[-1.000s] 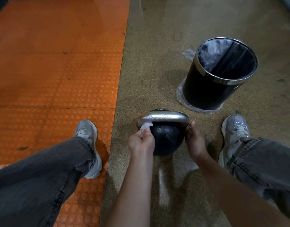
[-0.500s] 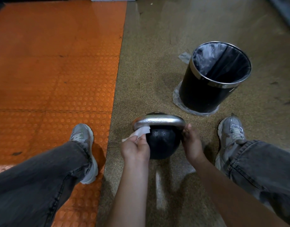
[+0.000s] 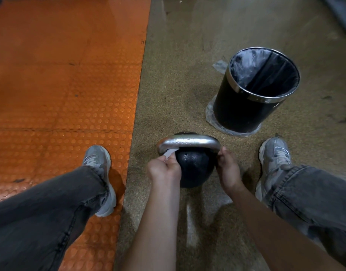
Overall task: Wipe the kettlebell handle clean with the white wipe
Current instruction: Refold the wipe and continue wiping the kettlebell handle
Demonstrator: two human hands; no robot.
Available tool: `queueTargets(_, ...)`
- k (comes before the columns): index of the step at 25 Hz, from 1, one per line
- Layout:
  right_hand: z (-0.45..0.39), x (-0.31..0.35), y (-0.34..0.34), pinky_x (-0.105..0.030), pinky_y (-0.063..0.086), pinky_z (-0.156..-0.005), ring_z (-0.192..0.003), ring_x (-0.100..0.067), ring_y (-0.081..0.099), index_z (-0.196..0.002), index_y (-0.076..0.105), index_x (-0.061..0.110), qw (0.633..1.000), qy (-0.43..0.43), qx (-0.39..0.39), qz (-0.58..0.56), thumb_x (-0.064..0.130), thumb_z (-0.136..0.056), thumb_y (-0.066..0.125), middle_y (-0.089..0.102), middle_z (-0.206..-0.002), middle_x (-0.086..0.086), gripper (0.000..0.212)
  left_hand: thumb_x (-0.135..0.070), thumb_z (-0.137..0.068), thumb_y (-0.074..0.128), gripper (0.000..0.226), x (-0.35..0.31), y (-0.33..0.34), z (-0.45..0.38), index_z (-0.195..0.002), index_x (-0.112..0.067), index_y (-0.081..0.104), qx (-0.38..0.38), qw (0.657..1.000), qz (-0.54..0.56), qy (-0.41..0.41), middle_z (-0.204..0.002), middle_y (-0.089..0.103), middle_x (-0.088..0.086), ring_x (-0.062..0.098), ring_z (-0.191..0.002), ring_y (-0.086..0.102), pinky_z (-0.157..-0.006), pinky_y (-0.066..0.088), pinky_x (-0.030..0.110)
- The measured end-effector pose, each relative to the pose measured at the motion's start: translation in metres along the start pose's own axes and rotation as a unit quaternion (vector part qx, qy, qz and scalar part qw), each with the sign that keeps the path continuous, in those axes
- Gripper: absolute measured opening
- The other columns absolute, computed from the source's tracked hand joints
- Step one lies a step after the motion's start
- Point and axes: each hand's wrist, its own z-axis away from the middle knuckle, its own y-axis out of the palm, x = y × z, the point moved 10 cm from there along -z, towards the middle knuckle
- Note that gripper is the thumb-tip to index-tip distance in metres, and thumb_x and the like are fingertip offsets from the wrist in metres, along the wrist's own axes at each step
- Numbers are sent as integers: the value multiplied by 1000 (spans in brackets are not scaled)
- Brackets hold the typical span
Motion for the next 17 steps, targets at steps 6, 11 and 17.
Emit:
queueTargets(6, 2, 0, -1, -50, 42, -115, -130, -27, 60, -122, 58, 13, 1000, 9, -8, -20, 47, -101, 55, 68, -130, -10, 41, 5, -99, 22, 37, -3, 6, 4, -128, 15, 42, 34, 999, -17, -17, -140, 42, 29, 33, -132, 47, -113, 36, 36)
queueTargets(11, -3, -3, -2, -53, 40, -115, -131, -31, 58, -113, 63, 16, 1000, 7, -2, -25, 53, -95, 59, 68, -127, -9, 41, 6, -97, 23, 44, 0, -1, 3, -139, 9, 36, 37, 999, -15, -12, -143, 40, 27, 36, -133, 45, -115, 34, 41)
queueTargets(17, -3, -3, -3, -52, 40, -116, -130, -27, 59, -119, 64, 18, 1000, 12, 0, -20, 55, -89, 63, 68, -131, -9, 48, 6, -99, 23, 42, -4, -5, 17, -139, 11, 34, 8, 1000, -12, 4, -141, 40, 25, 34, -133, 44, -115, 33, 38)
